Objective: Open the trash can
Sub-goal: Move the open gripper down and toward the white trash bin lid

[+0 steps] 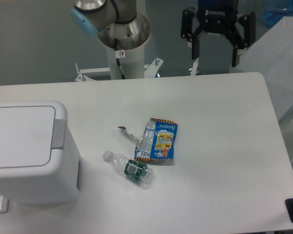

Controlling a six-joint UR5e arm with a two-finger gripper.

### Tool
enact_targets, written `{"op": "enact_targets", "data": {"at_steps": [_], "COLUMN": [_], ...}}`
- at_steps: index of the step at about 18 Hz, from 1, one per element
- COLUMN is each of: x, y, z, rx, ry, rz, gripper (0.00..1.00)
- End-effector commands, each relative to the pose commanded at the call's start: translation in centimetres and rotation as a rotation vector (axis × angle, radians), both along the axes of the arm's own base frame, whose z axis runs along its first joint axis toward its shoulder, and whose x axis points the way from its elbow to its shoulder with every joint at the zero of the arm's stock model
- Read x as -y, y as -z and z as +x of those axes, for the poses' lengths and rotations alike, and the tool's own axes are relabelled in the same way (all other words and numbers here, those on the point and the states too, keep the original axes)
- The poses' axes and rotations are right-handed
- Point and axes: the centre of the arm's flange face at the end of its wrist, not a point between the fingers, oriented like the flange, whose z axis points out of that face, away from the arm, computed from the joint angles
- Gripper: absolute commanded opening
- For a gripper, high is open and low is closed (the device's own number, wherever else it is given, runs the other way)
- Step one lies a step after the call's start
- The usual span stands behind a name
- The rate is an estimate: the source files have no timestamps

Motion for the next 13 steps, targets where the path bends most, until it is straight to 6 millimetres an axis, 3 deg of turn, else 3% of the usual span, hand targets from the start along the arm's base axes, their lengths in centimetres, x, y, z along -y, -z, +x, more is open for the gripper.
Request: {"op": "enact_targets", "data": {"at_steps": [7,13], "x": [-0.9,-6.0], "y": [0.5,1.7], "z": [0.8,3.3], "rx": [0.046,0.157], "ry": [-0.055,-0.29], "rz": [0.017,0.173], "gripper": [1.0,1.0]}}
